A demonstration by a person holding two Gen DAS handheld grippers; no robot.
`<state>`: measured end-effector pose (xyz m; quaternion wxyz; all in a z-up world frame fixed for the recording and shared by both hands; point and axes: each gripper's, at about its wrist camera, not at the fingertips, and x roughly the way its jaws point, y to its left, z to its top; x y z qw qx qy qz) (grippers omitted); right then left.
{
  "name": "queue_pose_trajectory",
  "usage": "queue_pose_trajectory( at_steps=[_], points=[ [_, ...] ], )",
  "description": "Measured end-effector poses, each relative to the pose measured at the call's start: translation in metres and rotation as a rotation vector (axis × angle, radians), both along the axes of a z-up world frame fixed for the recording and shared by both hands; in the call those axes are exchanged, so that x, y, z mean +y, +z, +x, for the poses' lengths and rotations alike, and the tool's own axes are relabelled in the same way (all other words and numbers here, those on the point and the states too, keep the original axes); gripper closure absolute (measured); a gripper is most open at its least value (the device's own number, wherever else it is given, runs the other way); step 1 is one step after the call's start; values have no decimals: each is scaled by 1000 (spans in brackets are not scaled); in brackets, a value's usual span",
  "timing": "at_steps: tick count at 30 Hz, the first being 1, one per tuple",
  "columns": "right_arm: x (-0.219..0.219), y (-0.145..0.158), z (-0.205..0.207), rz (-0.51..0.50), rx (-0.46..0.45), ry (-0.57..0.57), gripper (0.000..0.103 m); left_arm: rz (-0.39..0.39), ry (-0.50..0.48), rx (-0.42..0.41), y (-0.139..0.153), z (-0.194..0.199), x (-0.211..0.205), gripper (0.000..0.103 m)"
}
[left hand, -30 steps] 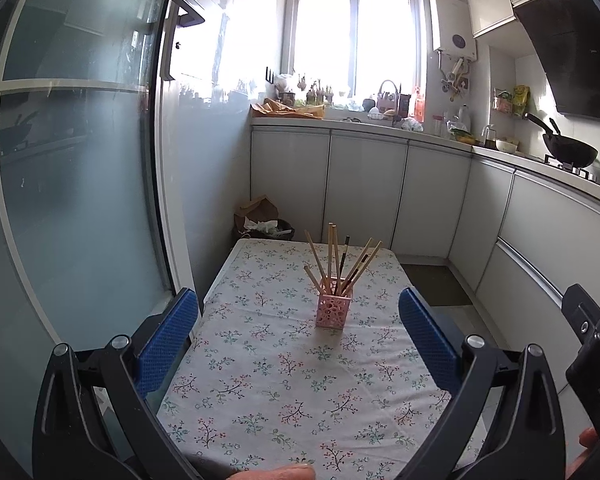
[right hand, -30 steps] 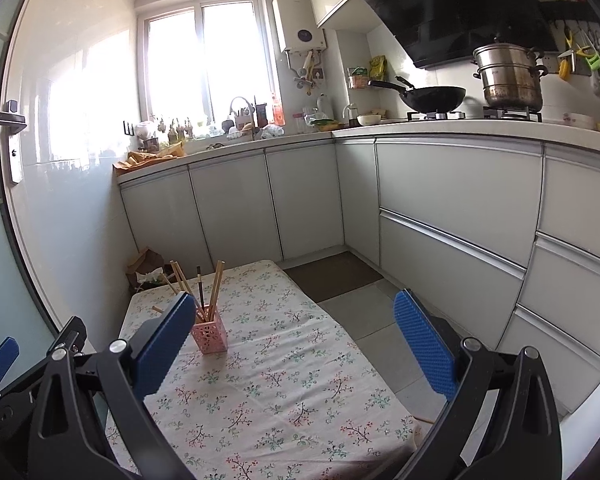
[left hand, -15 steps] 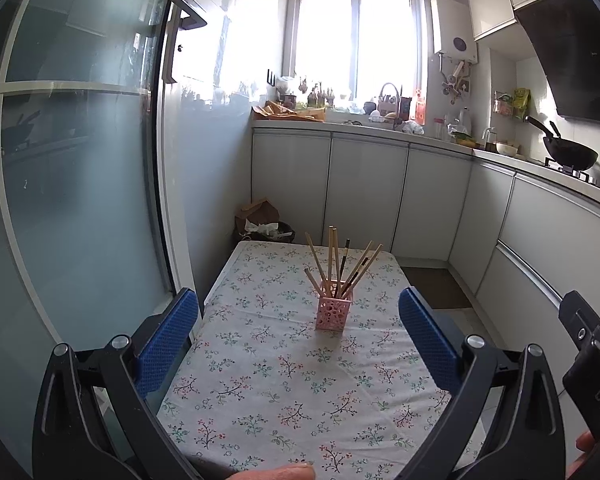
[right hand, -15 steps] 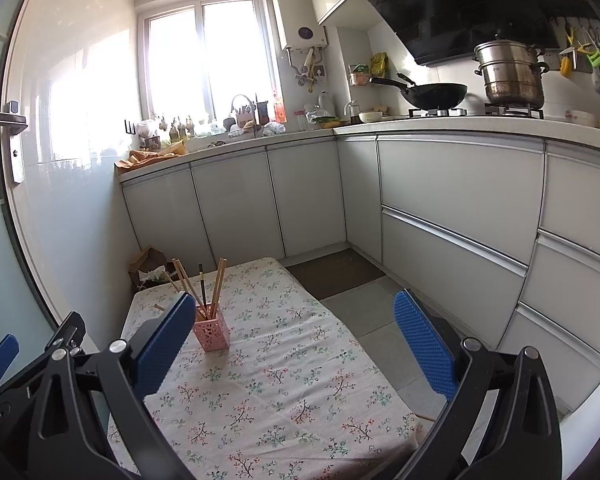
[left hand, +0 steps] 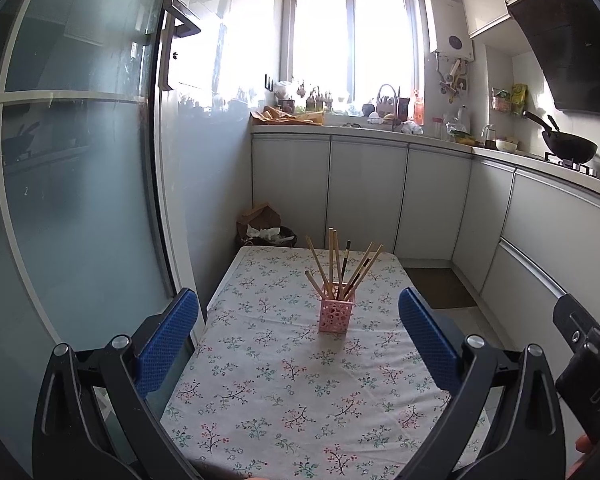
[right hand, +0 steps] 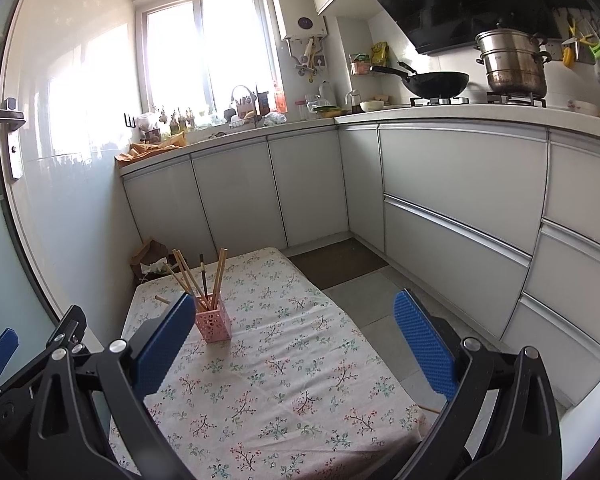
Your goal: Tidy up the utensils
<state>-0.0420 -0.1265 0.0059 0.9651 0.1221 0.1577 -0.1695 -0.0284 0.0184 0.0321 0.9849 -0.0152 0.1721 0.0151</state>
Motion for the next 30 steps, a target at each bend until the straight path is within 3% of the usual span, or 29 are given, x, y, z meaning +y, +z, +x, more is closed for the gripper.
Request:
queue_pose_trajectory(
  at_steps=[30],
  points=[
    [-1, -7, 0, -9, 8, -25, 6, -10, -12, 29, -4, 4, 2, 7]
  ],
)
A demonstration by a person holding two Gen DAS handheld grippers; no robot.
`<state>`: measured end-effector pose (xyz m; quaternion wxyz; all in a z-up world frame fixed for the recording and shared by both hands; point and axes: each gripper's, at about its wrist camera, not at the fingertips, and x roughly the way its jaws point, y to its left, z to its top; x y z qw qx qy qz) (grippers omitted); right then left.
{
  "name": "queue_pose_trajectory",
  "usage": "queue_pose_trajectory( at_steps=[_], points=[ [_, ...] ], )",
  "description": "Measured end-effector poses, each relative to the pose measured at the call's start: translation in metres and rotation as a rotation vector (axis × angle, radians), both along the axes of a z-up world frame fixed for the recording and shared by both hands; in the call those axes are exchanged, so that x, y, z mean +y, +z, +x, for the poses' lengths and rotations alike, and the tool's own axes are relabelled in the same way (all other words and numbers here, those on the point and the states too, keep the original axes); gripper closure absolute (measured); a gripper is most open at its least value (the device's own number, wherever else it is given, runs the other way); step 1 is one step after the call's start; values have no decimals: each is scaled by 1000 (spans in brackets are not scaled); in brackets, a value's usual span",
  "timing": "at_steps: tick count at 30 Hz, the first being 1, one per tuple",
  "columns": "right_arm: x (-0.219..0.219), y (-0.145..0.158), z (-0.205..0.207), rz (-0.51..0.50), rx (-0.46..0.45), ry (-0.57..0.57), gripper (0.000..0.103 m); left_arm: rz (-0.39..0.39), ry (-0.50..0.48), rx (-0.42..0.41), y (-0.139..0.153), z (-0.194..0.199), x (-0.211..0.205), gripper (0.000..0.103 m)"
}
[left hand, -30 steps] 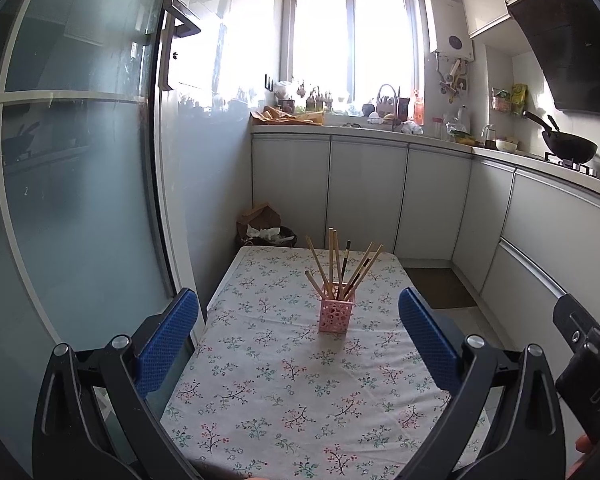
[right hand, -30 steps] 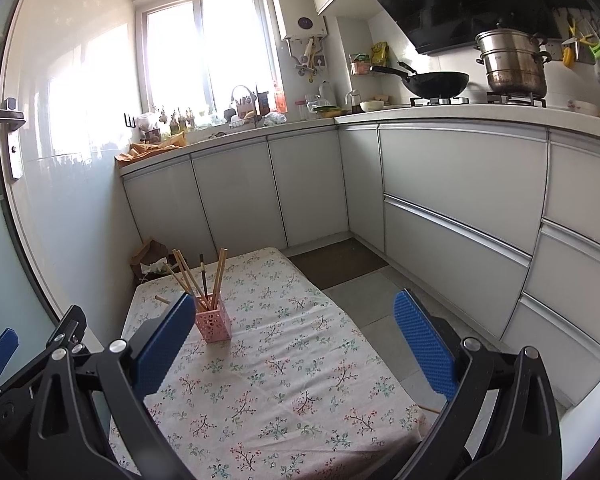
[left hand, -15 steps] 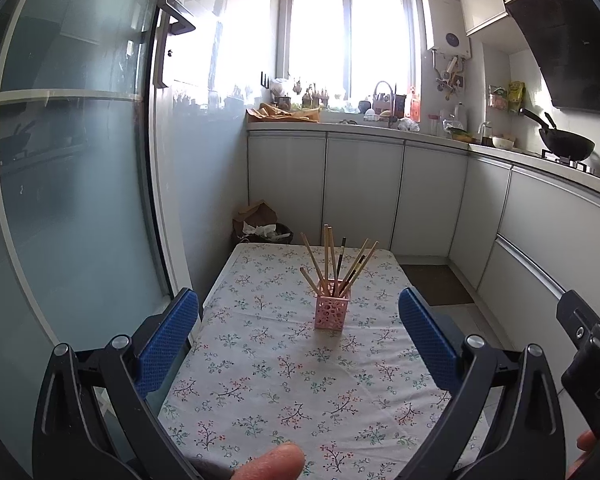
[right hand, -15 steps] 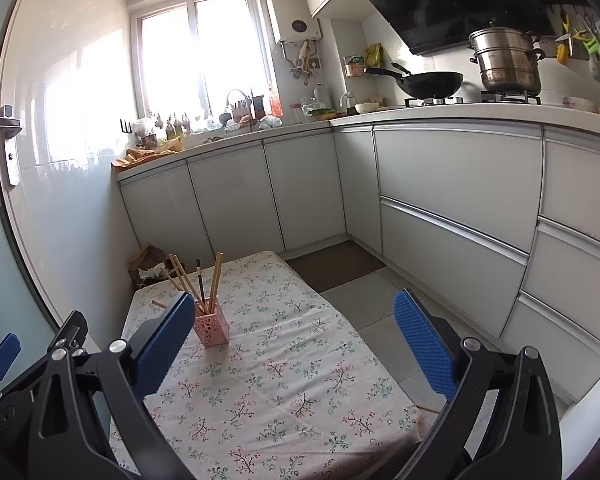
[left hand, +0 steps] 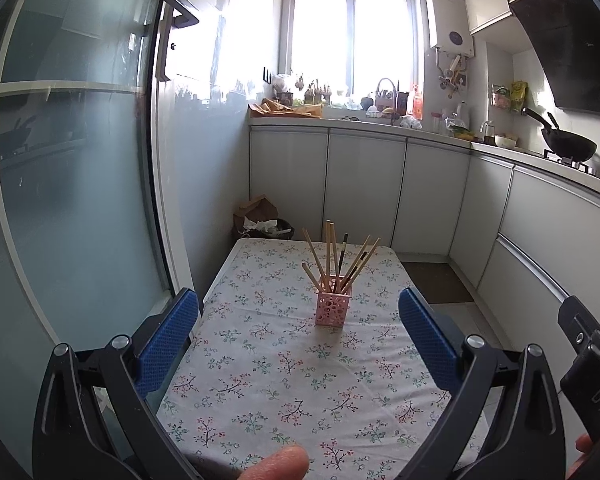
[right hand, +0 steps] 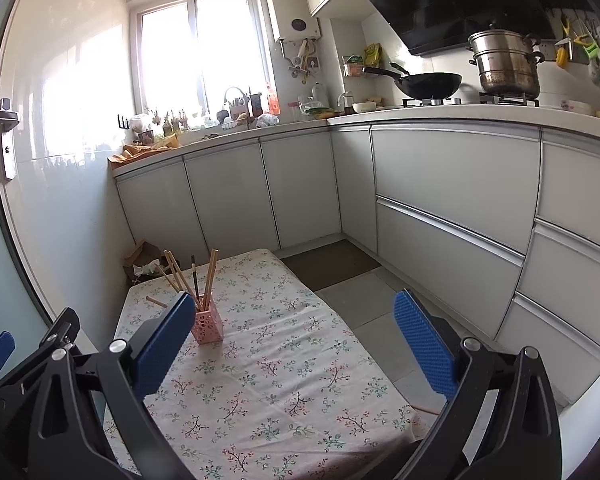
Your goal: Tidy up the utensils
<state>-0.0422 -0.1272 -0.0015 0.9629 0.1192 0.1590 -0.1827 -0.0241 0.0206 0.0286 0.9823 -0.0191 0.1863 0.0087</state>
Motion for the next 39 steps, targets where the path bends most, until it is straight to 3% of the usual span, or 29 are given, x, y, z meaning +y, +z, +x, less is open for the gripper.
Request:
queue_pose_trajectory(
  at_steps=[30, 39],
  points=[
    [-4, -6, 0, 1, 11, 0, 6, 16, -10, 4, -2, 1, -1, 7],
    [-3, -6, 0, -3, 10, -1, 6, -17, -8, -8, 0, 1, 5, 7]
  ],
)
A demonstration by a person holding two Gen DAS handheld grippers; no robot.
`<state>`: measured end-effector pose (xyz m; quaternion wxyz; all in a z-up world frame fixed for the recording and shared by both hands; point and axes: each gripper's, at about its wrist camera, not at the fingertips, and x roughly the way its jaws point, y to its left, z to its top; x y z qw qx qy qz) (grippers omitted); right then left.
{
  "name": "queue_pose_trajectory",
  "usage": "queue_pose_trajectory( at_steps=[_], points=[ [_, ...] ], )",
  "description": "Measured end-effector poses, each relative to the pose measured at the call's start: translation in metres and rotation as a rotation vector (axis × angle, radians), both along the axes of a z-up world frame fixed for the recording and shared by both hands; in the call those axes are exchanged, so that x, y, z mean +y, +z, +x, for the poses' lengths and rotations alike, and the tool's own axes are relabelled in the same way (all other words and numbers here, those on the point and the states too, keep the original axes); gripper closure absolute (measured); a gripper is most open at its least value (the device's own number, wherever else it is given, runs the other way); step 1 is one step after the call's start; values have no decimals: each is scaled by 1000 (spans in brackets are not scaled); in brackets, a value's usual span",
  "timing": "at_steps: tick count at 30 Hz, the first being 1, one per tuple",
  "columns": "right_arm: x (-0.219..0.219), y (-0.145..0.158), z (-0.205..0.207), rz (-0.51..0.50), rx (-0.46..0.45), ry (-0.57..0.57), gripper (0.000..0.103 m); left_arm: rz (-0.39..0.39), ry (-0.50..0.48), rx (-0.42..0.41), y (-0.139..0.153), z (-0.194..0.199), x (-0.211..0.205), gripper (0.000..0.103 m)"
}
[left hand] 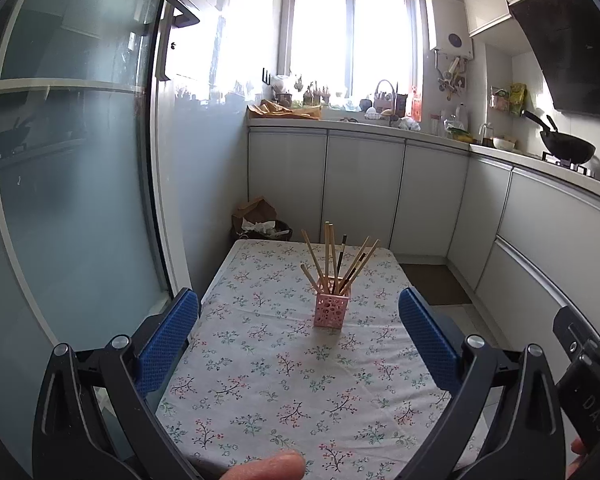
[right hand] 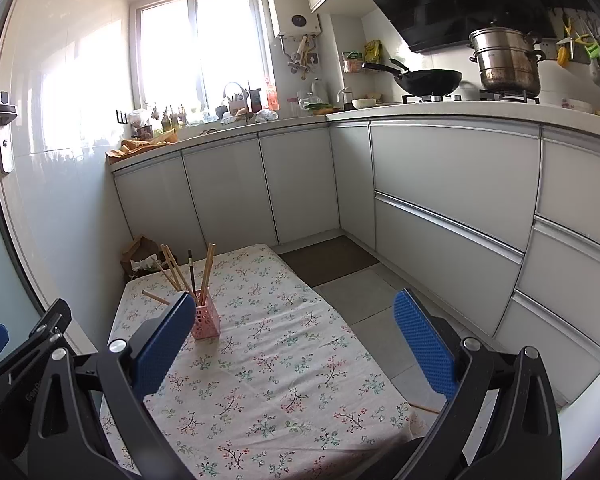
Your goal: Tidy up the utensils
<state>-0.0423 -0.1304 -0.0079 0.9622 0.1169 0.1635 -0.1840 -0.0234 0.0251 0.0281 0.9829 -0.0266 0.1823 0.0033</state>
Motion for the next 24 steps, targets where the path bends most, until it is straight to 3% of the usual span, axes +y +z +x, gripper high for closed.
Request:
queue_pose_trajectory(
  at_steps=[14, 24],
  points=[
    [1, 1, 0, -2, 6, 8, 6, -38, -31, 34, -1, 4, 2, 7],
    [0, 3, -1, -4, 1, 10, 6, -47, 28, -60, 8, -7, 9, 7]
  ],
)
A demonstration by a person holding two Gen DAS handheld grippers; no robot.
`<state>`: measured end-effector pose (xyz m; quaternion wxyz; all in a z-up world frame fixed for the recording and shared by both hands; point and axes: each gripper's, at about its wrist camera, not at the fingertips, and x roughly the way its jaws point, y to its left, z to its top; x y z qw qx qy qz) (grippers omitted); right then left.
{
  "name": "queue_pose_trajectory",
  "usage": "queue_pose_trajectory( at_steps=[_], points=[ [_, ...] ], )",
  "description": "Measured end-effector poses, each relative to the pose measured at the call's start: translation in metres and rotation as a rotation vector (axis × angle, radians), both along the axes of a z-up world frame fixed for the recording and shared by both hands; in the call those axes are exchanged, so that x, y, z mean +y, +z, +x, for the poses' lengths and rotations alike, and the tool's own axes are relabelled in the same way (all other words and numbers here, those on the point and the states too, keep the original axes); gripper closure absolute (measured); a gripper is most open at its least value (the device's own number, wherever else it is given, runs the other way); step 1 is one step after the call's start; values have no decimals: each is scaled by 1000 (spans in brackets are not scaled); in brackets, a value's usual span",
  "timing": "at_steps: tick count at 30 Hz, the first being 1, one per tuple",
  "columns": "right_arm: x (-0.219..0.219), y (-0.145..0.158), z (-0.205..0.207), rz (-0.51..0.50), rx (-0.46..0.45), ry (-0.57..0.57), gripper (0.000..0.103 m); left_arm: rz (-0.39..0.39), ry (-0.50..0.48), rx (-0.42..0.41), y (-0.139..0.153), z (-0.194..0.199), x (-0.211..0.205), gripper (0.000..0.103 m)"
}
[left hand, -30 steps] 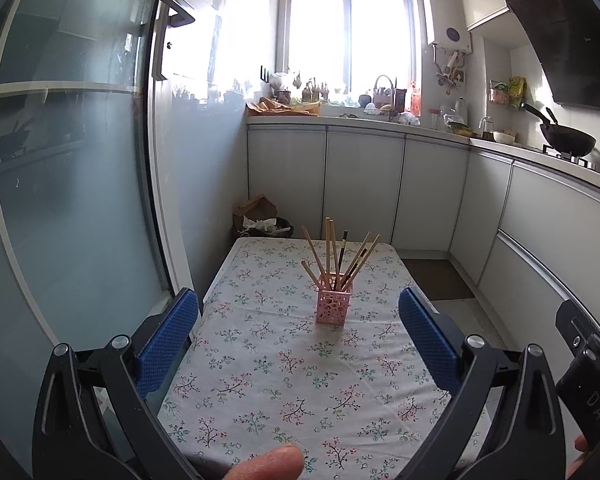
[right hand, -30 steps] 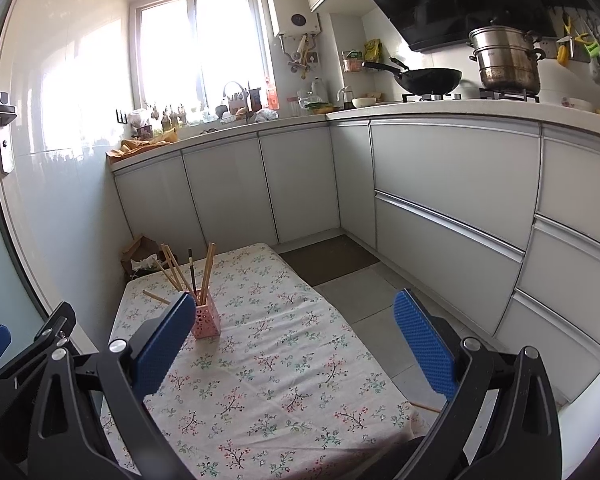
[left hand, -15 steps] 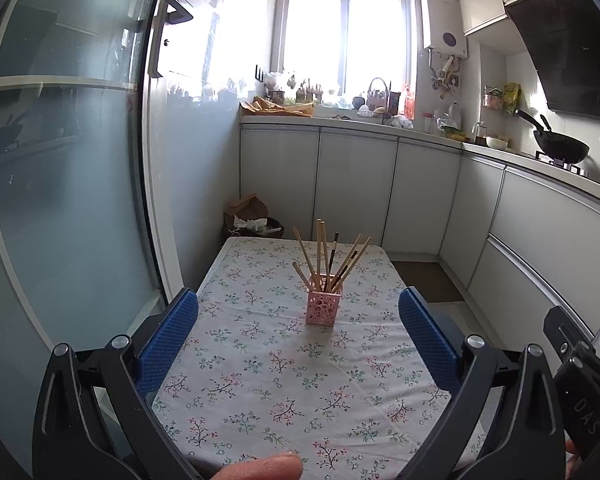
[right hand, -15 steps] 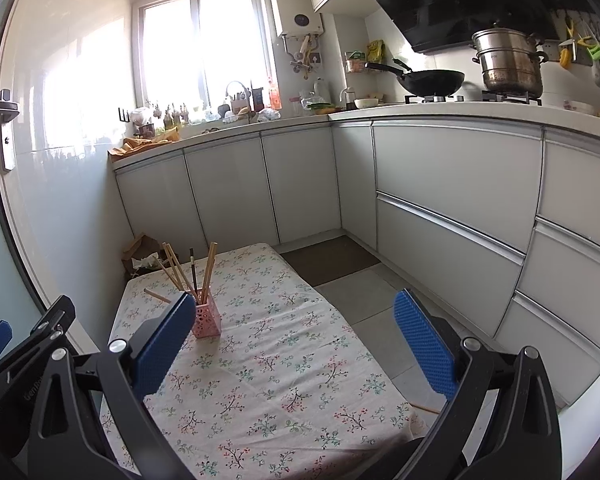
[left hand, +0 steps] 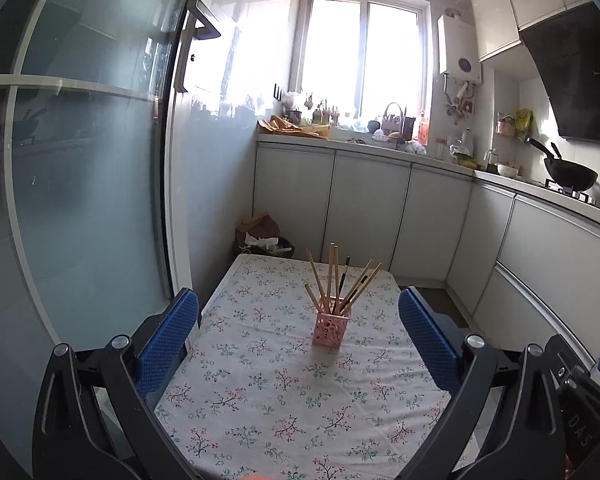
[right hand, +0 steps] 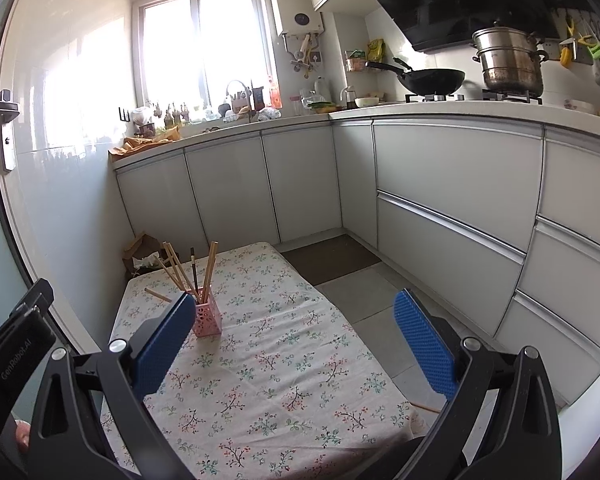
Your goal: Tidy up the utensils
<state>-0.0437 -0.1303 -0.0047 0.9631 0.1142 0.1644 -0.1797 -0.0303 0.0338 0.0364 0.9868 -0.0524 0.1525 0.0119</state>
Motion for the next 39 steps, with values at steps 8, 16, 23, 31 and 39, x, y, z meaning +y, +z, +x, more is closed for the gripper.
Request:
queue_pose_trajectory(
  at_steps=[8, 16, 23, 31, 39],
  points=[
    [1, 1, -1, -3, -8, 4, 6, 12, -23, 34, -3, 3, -4, 7],
    [0, 0, -1, 0, -3, 6, 6, 21, -24, 38, -4, 2, -3, 7],
    [0, 0, 0, -1, -2, 6, 6, 19, -23, 43, -5, 2, -4, 7],
    [0, 0, -1, -1, -1, 7, 6, 18, -24, 44, -5, 2, -4, 7],
    [0, 0, -2, -1, 1, 9, 6, 20, -21, 48, -6, 3, -2, 7]
  ],
)
